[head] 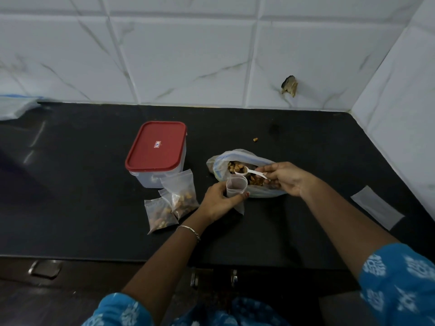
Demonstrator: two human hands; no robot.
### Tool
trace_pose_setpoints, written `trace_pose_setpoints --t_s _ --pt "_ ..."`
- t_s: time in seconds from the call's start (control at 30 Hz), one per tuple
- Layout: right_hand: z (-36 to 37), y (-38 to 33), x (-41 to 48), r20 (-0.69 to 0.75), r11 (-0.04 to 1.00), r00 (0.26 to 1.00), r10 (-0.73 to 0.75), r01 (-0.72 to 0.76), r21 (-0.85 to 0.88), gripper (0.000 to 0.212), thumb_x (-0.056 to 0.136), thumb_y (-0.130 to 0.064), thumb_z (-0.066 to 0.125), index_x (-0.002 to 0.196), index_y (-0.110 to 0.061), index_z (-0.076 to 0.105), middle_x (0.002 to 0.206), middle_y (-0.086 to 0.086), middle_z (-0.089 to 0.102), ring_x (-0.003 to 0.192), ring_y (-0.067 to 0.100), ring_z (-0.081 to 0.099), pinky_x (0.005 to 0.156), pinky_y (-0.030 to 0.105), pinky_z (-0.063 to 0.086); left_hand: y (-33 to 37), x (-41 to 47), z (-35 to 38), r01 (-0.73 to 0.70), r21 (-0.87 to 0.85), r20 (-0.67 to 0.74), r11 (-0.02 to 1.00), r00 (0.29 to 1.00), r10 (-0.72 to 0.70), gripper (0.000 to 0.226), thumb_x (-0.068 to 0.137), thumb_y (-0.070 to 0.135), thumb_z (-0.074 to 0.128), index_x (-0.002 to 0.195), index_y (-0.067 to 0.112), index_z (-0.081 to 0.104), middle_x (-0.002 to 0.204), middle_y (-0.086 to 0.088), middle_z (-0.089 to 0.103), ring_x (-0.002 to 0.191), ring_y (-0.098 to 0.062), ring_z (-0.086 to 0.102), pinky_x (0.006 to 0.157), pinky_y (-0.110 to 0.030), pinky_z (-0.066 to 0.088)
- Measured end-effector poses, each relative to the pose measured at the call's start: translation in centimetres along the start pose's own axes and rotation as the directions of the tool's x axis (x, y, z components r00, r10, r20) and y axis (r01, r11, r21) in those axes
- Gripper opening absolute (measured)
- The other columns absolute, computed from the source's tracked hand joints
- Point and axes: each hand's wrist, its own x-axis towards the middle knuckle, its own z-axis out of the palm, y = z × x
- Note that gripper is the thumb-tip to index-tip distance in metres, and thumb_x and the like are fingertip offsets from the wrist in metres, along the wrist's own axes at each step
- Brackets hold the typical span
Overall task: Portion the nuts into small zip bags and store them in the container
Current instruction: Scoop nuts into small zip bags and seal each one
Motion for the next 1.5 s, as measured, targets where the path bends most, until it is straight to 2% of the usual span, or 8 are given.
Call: trace_pose_setpoints --t_s 0.27,0.53,0.6,0.7,0.77,0.87,1.3,1.5 --pt "-1.0 0.2 -3.2 0.044 0.986 0.997 -0.069 0.061 0.156 0.027 0.094 0.006 0.049 0.106 -0.007 0.07 0.102 0.01 0.065 0.073 0.01 0.057 0.046 0.014 0.045 0.0 0.0 0.2 -0.055 0.208 -0.166 0.977 0.982 0.09 0.035 0.082 0.038 0.072 0.115 0.03 0.063 0.103 0.018 0.064 0.1 -0.001 0.061 0.089 -0.032 0.054" --pt "0.0 -1.1 -6.5 0.028 0.96 0.969 -0.246 0.247 -0.131 0.027 0.092 0.006 0.052 0.102 -0.009 0.072 0.101 0.007 0.069 0.072 0.009 0.061 0.056 0.015 0.049 0.2 0.8 0.2 -0.021 0.23 -0.11 0.973 0.993 0.048 0.038 0.083 0.041 0.071 0.117 0.03 0.061 0.11 0.012 0.066 0.104 -0.005 0.061 0.091 -0.033 0.053" --pt "1.1 -0.9 -7.0 -0.019 0.81 0.9 -0.436 0.383 -0.445 0.027 0.092 0.002 0.054 0.104 -0.013 0.073 0.104 0.003 0.071 0.08 0.011 0.065 0.073 0.024 0.056 0.2 0.8 0.1 -0.019 0.246 -0.124 0.969 0.991 0.051 0.036 0.082 0.042 0.072 0.114 0.031 0.06 0.108 0.012 0.065 0.101 -0.005 0.061 0.088 -0.031 0.053" --pt "2.6 -0.6 -7.8 0.129 0.305 0.653 -0.747 0.508 -0.806 0.026 0.09 -0.006 0.058 0.105 -0.021 0.074 0.1 -0.004 0.072 0.088 0.011 0.065 0.079 0.025 0.05 0.3 0.7 0.3 -0.01 0.26 -0.173 0.965 0.983 0.057 0.036 0.081 0.045 0.072 0.112 0.03 0.062 0.1 0.015 0.065 0.096 -0.005 0.061 0.086 -0.031 0.053" --pt "3.2 -0.1 -7.7 0.296 0.01 0.527 -0.797 0.501 -0.865 0.027 0.086 -0.006 0.061 0.105 -0.019 0.073 0.1 -0.003 0.072 0.09 0.015 0.066 0.082 0.029 0.051 0.3 0.8 0.4 -0.006 0.274 -0.207 0.962 0.976 0.065 0.033 0.08 0.048 0.071 0.107 0.03 0.063 0.095 0.014 0.066 0.092 -0.005 0.062 0.084 -0.032 0.054" --pt "3.6 0.9 -7.2 0.414 -0.202 0.483 -0.772 0.431 -0.879 0.027 0.082 -0.002 0.064 0.105 -0.014 0.069 0.103 0.002 0.07 0.094 0.019 0.066 0.082 0.035 0.054 0.3 0.9 0.5 -0.012 0.266 -0.206 0.964 0.976 0.069 0.032 0.08 0.051 0.07 0.106 0.033 0.061 0.094 0.017 0.065 0.091 -0.004 0.063 0.085 -0.034 0.055" --pt "3.1 2.9 -7.6 0.581 -0.523 0.155 -0.799 0.3 -0.798 0.029 0.096 0.001 0.044 0.095 -0.009 0.072 0.089 0.004 0.071 0.072 0.017 0.068 0.059 0.03 0.055 0.3 0.9 0.8 -0.037 0.267 -0.223 0.963 0.97 0.099 0.044 0.085 0.044 0.068 0.119 0.018 0.061 0.098 0.01 0.062 0.089 -0.006 0.059 0.076 -0.022 0.048" --pt "2.5 3.2 -7.5 0.421 -0.347 0.146 -0.895 0.361 -0.865 0.023 0.091 -0.002 0.053 0.099 -0.009 0.073 0.098 0.004 0.074 0.08 0.016 0.071 0.063 0.029 0.058 0.4 1.4 1.2 -0.042 0.136 -0.209 0.99 0.975 0.07 0.035 0.084 0.039 0.071 0.112 0.018 0.064 0.099 0.008 0.066 0.091 -0.004 0.062 0.073 -0.016 0.047"
